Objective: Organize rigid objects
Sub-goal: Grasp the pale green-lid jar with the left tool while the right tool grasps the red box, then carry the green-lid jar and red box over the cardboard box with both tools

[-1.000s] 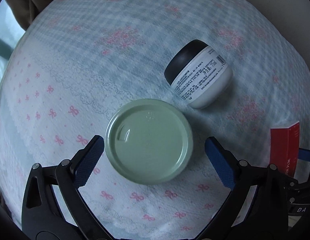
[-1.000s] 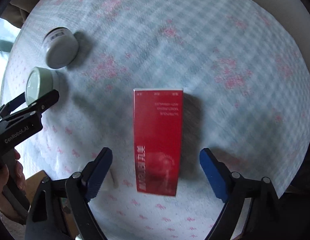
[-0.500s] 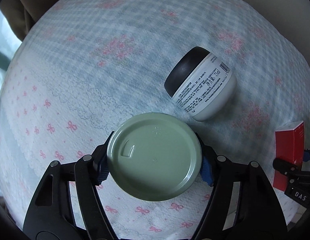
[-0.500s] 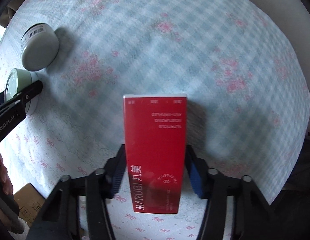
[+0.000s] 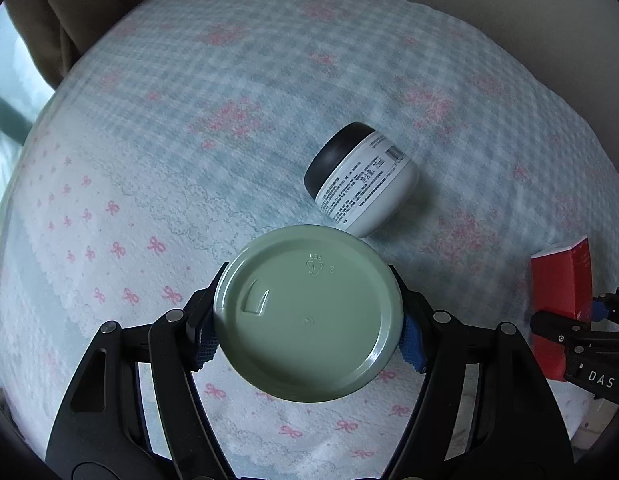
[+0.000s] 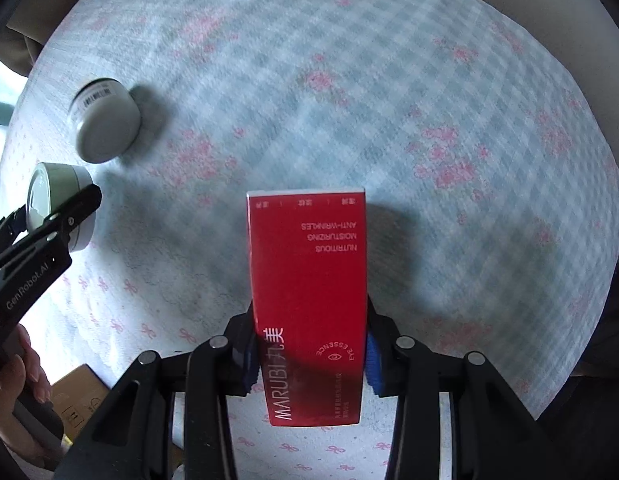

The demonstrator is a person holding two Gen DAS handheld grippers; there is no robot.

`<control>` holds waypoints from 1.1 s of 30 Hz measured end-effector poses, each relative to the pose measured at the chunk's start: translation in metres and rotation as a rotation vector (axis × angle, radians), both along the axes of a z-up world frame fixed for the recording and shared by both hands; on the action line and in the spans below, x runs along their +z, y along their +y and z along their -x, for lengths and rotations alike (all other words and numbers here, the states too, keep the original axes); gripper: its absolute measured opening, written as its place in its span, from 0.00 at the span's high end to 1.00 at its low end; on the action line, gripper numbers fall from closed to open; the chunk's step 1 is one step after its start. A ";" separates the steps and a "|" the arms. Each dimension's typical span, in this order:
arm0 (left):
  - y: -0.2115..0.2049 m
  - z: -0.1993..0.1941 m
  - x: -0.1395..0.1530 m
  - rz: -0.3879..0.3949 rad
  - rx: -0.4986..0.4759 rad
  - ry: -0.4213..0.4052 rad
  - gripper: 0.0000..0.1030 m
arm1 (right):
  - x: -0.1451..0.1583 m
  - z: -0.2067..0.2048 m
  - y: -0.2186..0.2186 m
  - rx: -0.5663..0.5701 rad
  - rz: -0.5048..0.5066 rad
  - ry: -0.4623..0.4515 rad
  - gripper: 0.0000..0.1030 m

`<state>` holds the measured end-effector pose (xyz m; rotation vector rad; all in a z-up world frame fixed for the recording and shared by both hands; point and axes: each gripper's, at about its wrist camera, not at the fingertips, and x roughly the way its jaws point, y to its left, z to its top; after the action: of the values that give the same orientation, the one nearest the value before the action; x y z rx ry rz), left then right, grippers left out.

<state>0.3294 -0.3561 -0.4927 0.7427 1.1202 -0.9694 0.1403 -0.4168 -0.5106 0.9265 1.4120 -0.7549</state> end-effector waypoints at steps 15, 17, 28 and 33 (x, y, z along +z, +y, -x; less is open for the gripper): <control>0.071 0.030 0.166 0.141 0.125 -0.071 0.34 | 0.140 0.020 0.027 0.113 0.090 -0.145 0.63; 0.093 0.034 0.191 0.158 0.154 -0.081 0.34 | 0.162 0.012 0.046 0.145 0.110 -0.162 0.63; 0.227 0.062 0.278 0.220 0.333 -0.145 0.34 | 0.264 -0.019 0.134 0.366 0.170 -0.281 0.63; 0.295 0.073 0.287 0.226 0.445 -0.151 0.34 | 0.284 -0.033 0.184 0.475 0.155 -0.328 0.63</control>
<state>0.2562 -0.0606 -0.2059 0.3532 0.9685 -0.6357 0.1729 -0.2326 -0.2267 0.5317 1.1973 -0.3296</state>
